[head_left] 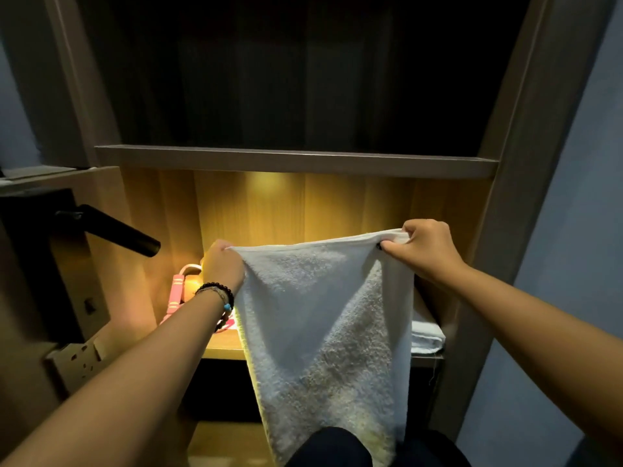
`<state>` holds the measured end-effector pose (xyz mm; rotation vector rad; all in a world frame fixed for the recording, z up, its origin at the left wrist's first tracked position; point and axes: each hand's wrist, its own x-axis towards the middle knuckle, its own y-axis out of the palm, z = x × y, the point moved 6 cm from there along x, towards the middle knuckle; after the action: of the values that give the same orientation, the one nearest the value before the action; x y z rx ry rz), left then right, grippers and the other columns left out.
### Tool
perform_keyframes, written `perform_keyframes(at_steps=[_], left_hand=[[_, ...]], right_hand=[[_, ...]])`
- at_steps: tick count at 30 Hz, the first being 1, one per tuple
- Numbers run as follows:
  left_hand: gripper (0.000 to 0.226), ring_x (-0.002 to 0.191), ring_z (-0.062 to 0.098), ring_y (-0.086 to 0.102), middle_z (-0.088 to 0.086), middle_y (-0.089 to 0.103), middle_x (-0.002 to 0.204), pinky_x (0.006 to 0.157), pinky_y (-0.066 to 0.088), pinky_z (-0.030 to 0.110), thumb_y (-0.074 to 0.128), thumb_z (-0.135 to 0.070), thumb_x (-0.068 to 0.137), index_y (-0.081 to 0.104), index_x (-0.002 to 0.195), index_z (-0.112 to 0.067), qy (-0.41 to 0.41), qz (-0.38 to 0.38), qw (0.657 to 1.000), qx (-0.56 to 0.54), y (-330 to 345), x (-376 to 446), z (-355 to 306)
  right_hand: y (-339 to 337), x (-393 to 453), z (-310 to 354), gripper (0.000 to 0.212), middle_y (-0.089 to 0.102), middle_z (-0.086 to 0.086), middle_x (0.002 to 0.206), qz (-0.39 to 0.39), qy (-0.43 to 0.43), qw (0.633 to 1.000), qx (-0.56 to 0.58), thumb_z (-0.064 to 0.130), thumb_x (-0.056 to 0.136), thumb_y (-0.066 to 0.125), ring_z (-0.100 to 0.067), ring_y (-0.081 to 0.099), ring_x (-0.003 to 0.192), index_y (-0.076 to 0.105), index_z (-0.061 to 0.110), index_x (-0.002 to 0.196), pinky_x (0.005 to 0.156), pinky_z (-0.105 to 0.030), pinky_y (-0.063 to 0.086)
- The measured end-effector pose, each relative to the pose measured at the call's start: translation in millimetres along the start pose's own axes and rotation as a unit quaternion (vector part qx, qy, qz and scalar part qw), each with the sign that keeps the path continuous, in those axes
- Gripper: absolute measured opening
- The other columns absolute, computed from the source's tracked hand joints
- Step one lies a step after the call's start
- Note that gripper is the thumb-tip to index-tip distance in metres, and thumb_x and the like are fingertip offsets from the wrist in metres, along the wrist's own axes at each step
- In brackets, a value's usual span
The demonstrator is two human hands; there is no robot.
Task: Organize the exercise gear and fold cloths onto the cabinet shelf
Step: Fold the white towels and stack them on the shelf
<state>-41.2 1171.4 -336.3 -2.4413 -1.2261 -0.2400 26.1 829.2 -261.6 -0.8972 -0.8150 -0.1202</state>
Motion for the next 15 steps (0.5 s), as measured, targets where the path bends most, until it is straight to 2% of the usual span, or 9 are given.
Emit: perform_keyframes(at_steps=[2, 6, 8, 11, 13, 15], left_hand=[[0.021, 0.077, 0.023, 0.046, 0.009, 0.053, 0.086, 0.056, 0.033, 0.029, 0.035, -0.001, 0.089, 0.055, 0.085, -0.008, 0.060, -0.020, 0.998, 0.016, -3.4, -12.1, -17.6], [0.019, 0.075, 0.020, 0.043, 0.009, 0.048, 0.086, 0.054, 0.033, 0.024, 0.035, 0.000, 0.092, 0.050, 0.083, -0.006, 0.167, -0.046, 0.985, 0.011, -12.4, -38.1, -50.2], [0.019, 0.070, 0.016, 0.041, 0.006, 0.046, 0.083, 0.053, 0.032, 0.022, 0.036, -0.001, 0.093, 0.049, 0.081, -0.009, 0.211, -0.051, 0.976, 0.016, -20.1, -50.6, -63.2], [0.020, 0.063, 0.012, 0.039, 0.004, 0.045, 0.077, 0.051, 0.031, 0.023, 0.038, 0.000, 0.091, 0.047, 0.076, -0.010, 0.278, -0.050, 0.959, 0.023, -30.6, -68.9, -83.2], [0.020, 0.064, 0.018, 0.042, 0.006, 0.046, 0.077, 0.053, 0.036, 0.028, 0.038, 0.000, 0.091, 0.048, 0.076, -0.008, 0.297, -0.051, 0.953, 0.016, -40.5, -81.3, -95.8], [0.019, 0.066, 0.021, 0.044, 0.008, 0.048, 0.077, 0.054, 0.039, 0.030, 0.038, 0.000, 0.091, 0.050, 0.077, -0.006, 0.308, -0.053, 0.950, 0.006, -53.3, -93.9, -110.2]], right_hand=[[-15.8, -4.7, -1.0, 0.045, 0.040, 0.003, 0.051, -0.031, -0.005, 1.000, 0.001, 0.028, 0.077, 0.075, -0.015, 0.039, 0.053, 0.040, 0.016, 0.051, 0.046, -0.025, 0.027], [-47.5, -21.3, -4.4, 0.029, 0.054, -0.003, 0.069, -0.058, -0.029, 0.997, 0.027, 0.025, 0.080, 0.075, -0.017, 0.049, 0.063, 0.052, 0.014, 0.067, 0.050, -0.019, 0.035], [-64.1, -31.5, -2.1, 0.026, 0.054, -0.002, 0.076, -0.067, -0.030, 0.996, 0.050, 0.018, 0.079, 0.076, -0.012, 0.048, 0.065, 0.051, 0.013, 0.075, 0.054, -0.013, 0.037], [-91.7, -47.4, 0.2, 0.028, 0.051, -0.002, 0.080, -0.097, -0.035, 0.993, 0.052, 0.002, 0.077, 0.075, -0.008, 0.046, 0.068, 0.050, 0.013, 0.073, 0.060, -0.005, 0.039], [-108.1, -56.9, 3.2, 0.022, 0.055, -0.004, 0.085, -0.096, -0.034, 0.993, 0.051, 0.001, 0.077, 0.075, -0.013, 0.050, 0.074, 0.055, 0.013, 0.077, 0.063, -0.006, 0.039], [-127.0, -64.5, 8.7, 0.018, 0.060, -0.007, 0.092, -0.105, -0.042, 0.993, 0.045, 0.004, 0.077, 0.076, -0.017, 0.054, 0.082, 0.063, 0.009, 0.089, 0.069, -0.014, 0.042]])
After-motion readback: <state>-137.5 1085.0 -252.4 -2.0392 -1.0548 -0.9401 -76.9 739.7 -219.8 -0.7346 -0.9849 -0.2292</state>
